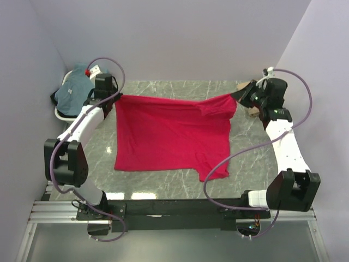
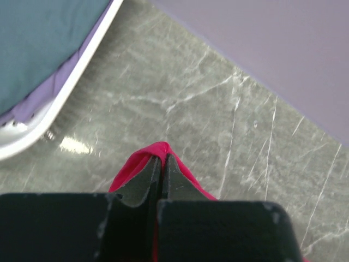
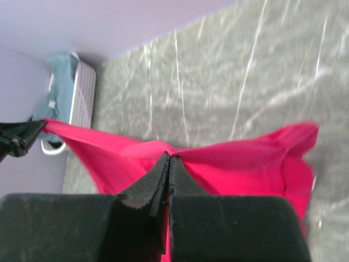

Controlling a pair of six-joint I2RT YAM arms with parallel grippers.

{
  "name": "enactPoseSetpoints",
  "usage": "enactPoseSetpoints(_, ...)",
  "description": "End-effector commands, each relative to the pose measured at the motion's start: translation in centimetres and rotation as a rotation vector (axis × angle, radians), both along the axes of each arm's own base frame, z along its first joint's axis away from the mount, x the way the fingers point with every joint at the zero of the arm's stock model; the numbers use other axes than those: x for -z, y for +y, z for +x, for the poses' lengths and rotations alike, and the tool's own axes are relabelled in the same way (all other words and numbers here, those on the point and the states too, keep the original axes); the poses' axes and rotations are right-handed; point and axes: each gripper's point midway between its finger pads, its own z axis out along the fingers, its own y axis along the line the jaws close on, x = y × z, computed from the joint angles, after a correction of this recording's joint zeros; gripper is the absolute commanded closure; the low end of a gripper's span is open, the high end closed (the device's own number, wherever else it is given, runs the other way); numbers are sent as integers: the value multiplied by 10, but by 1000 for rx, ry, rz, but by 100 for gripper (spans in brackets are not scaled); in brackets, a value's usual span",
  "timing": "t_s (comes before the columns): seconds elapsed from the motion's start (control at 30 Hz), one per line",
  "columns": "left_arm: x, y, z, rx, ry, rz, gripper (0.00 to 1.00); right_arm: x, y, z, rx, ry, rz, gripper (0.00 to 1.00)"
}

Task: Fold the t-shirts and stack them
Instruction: Flatten the tshirt out

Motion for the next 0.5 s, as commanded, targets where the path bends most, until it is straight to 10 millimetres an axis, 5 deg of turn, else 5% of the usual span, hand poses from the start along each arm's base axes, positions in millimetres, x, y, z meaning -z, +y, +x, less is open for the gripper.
enactPoseSetpoints(0.0, -26, 5, 33, 25, -37, 28, 99, -34, -15, 31, 52, -74, 2, 100)
enactPoseSetpoints(0.17, 0, 8, 57, 46, 28, 25, 99, -36, -20, 63, 43, -66, 28, 100)
enactPoseSetpoints(0.3, 1, 10, 62, 48, 19, 11, 99, -43, -24, 74, 53, -79, 18, 100)
enactPoseSetpoints(0.47, -32, 5, 48, 96, -32, -11, 99, -75, -24, 61, 39, -128, -15, 100)
